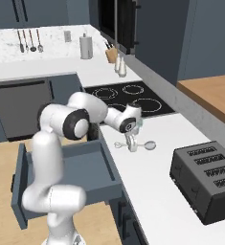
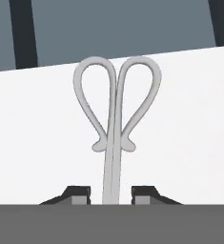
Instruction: Pick the tongs from the drawer and place it on the counter.
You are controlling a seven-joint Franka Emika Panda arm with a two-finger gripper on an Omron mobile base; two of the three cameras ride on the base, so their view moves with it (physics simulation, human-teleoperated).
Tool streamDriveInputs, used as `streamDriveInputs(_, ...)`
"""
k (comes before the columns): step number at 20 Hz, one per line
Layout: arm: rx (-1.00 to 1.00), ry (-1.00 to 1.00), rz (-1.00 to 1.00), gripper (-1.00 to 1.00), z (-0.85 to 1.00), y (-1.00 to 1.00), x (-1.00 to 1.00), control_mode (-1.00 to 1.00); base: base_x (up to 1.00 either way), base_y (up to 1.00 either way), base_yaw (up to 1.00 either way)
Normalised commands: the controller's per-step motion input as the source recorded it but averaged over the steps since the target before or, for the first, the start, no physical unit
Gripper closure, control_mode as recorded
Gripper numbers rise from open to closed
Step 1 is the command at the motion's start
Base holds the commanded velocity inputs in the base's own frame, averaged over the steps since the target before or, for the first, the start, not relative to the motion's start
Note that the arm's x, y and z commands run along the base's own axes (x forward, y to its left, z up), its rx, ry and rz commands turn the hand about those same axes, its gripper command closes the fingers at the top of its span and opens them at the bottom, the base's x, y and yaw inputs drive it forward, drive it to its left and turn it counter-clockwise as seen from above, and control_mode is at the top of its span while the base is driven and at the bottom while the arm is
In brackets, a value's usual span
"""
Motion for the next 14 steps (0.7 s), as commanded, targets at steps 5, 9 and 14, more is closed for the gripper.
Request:
streamDriveInputs(5,-0.01,0.01,0.01,-1.00,-0.83,0.00,0.51,-1.00,0.00,0.00,0.00)
streamDriveInputs(9,0.00,-0.05,0.01,-1.00,-0.22,0.00,-0.04,-1.00,0.00,0.00,0.00)
streamDriveInputs(14,-0.10,-0.17,0.00,-1.00,0.60,0.20,-0.30,-1.00,0.00,0.00,0.00)
